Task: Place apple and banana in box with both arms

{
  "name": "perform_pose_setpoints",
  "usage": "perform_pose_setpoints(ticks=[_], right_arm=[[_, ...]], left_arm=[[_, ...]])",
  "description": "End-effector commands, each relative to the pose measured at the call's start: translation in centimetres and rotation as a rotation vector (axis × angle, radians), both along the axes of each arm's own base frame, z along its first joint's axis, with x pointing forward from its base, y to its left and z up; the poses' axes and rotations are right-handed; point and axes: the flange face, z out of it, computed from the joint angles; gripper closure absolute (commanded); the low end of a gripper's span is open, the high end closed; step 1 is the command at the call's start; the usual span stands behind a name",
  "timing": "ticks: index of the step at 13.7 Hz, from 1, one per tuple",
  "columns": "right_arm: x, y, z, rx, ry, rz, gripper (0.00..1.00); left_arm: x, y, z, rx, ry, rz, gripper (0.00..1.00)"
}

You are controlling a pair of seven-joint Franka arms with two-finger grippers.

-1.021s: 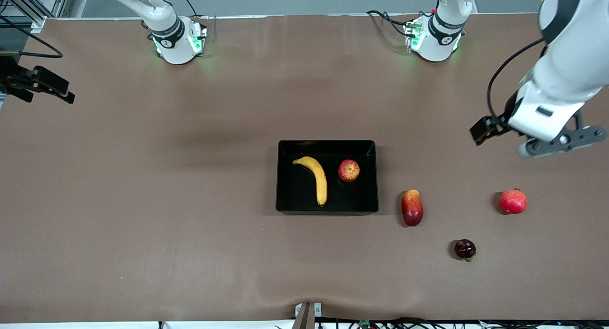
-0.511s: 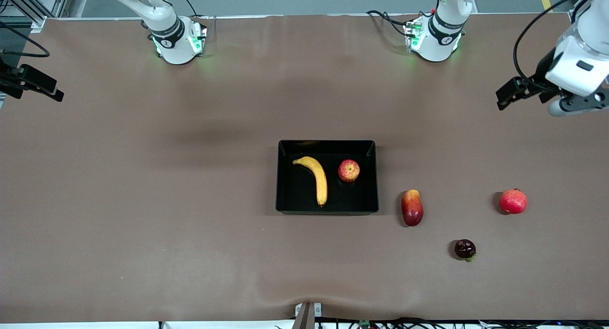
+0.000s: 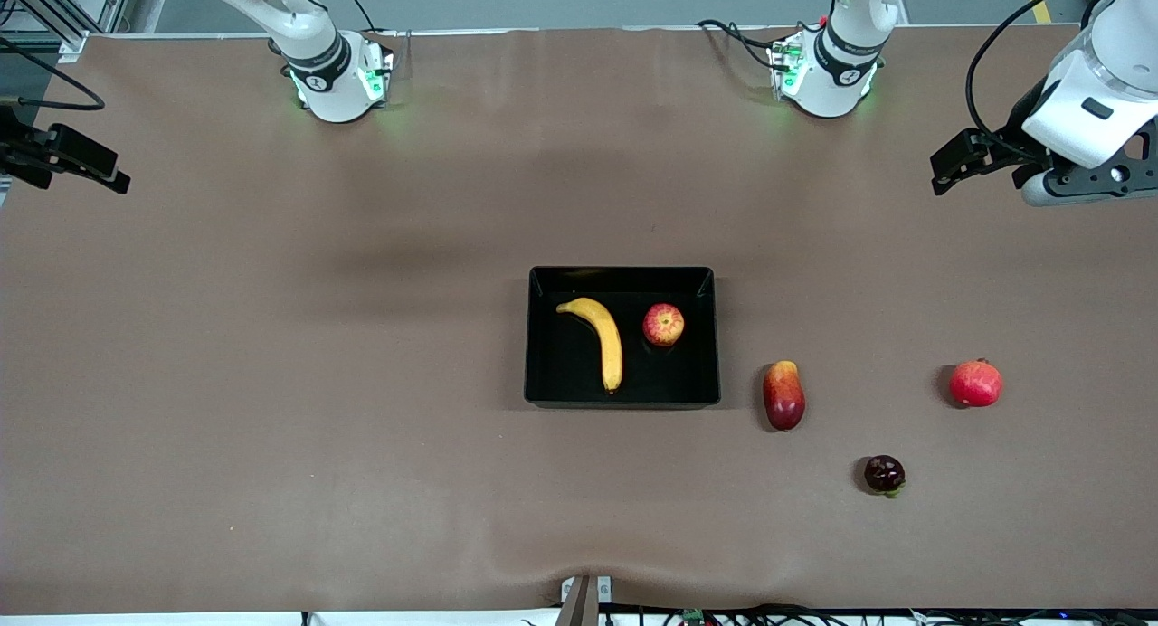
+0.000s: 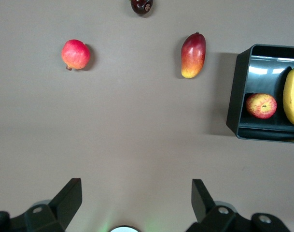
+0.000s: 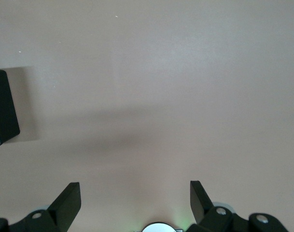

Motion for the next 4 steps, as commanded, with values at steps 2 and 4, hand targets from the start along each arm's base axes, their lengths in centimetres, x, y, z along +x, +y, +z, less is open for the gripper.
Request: perform_pose_setpoints(ticks=[2, 4], right_arm=[[0.30, -0.32, -0.44, -0.004, -0.002, -0.008, 0.00], [0.81, -0.02, -0.30, -0.006, -0.031, -0.003, 0.00]], left_arm=[[0.33, 0.28, 1.64, -0.016, 0.001, -0.010, 0.00], [0.27, 0.31, 1.86, -0.015, 0.009, -0.010, 0.00]])
